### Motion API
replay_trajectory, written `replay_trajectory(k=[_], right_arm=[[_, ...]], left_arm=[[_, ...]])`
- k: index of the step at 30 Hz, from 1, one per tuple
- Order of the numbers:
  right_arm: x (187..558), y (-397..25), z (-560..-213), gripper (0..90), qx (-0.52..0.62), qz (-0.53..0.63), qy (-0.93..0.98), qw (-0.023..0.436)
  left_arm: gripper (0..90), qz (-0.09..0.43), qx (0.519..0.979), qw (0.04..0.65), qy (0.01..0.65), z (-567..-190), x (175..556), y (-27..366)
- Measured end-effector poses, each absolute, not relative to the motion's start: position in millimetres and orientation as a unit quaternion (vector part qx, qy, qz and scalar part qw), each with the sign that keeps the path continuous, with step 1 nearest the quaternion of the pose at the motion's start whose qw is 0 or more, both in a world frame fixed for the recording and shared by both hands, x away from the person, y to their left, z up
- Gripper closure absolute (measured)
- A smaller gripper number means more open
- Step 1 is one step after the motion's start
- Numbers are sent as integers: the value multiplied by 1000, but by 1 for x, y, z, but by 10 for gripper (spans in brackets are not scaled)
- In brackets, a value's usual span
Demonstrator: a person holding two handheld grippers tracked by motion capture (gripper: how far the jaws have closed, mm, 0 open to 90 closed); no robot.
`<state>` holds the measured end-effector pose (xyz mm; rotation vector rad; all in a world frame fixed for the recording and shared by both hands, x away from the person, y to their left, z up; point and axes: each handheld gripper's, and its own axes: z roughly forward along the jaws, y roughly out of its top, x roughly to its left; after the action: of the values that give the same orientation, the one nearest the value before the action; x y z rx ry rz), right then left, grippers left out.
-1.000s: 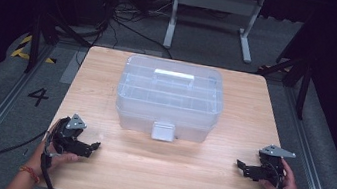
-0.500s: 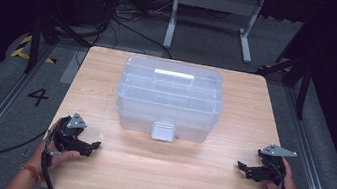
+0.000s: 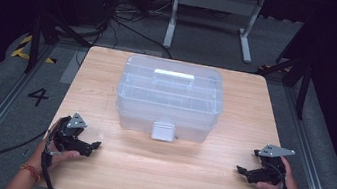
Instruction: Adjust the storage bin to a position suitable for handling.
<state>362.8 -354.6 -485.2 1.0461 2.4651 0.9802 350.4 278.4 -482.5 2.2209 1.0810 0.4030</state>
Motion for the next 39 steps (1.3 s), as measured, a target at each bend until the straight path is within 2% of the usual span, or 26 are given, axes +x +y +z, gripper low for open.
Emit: replay_trajectory(k=[3,4,5,6,8,18,39], right_arm=[[363,-354,-485,17,364,337,856,145],[362,-354,-483,133,357,345,856,144],[362,-354,-483,133,357,345,856,144],[362,-354,-482,198,354,352,854,145],[363,-353,-481,155,352,351,855,146],[367,-354,-464,172,350,364,851,145],[393,-332,-390,258,327,424,822,197]], left_arm=[[4,153,843,314,410,-482,351,278],[4,152,842,315,410,-483,350,278],[4,152,842,315,410,-483,350,278],[4,153,843,314,409,-482,351,278],[4,153,842,315,410,-483,351,278],[4,155,844,315,405,-483,351,279],[4,150,845,315,404,-483,352,279]])
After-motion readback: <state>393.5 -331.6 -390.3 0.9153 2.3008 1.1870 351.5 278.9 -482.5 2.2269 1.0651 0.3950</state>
